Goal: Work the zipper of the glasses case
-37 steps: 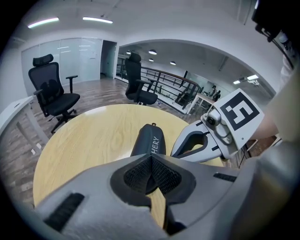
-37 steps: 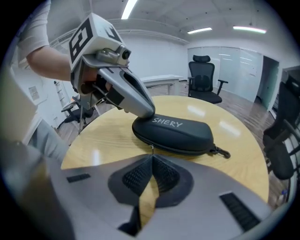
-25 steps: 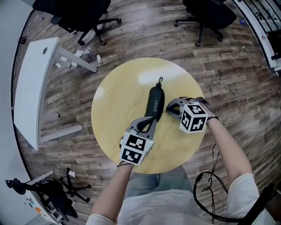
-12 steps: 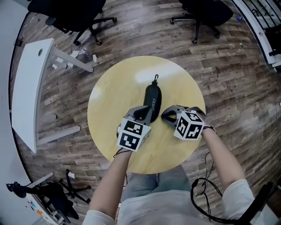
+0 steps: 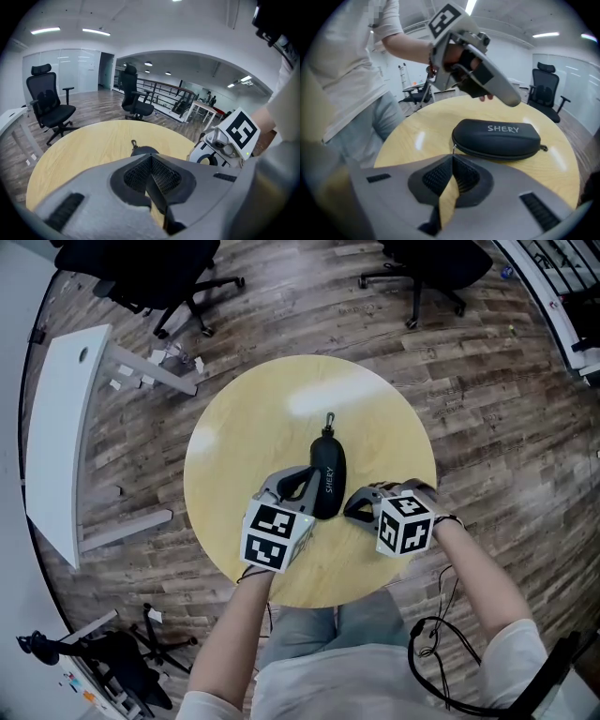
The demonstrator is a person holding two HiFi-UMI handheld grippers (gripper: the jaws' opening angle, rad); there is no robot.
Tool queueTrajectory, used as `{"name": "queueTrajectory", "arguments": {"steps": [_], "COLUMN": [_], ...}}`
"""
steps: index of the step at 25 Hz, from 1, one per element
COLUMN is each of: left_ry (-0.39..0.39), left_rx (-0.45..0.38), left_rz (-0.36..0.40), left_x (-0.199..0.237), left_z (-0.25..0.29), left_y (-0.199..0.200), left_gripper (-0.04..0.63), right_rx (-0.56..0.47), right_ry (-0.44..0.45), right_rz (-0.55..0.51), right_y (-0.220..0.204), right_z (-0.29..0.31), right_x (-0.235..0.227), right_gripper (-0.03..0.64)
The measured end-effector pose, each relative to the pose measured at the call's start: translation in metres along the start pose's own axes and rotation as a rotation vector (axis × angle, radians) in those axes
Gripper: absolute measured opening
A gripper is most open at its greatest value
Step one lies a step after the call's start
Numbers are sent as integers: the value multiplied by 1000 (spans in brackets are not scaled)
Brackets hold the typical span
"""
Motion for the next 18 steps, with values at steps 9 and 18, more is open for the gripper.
{"name": "queueTrajectory", "arguments": {"steps": [9,18], "left_ry": [-217,-190], "left_rx": [180,183], "left_rz": [156,191], "left_x": [-66,-69], "left_z": [32,46], "left_y": [-16,-28], "left_gripper": [6,6], "right_rx": [110,63], "right_ry": [0,-197], "right_rz": [-11,161], "right_y": [-62,-62], "right_z": [-55,-51], "right_x": [10,24], "right_gripper": [2,2]}}
Point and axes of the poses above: the fingertips, and each gripper's own axes: z forward along the fingers, x to its left, y out of its top, the point moved 4 cm from there along -z, backward along the fingers, and after that the axes turned 13 degrees about -z, right-handed, at the moved point
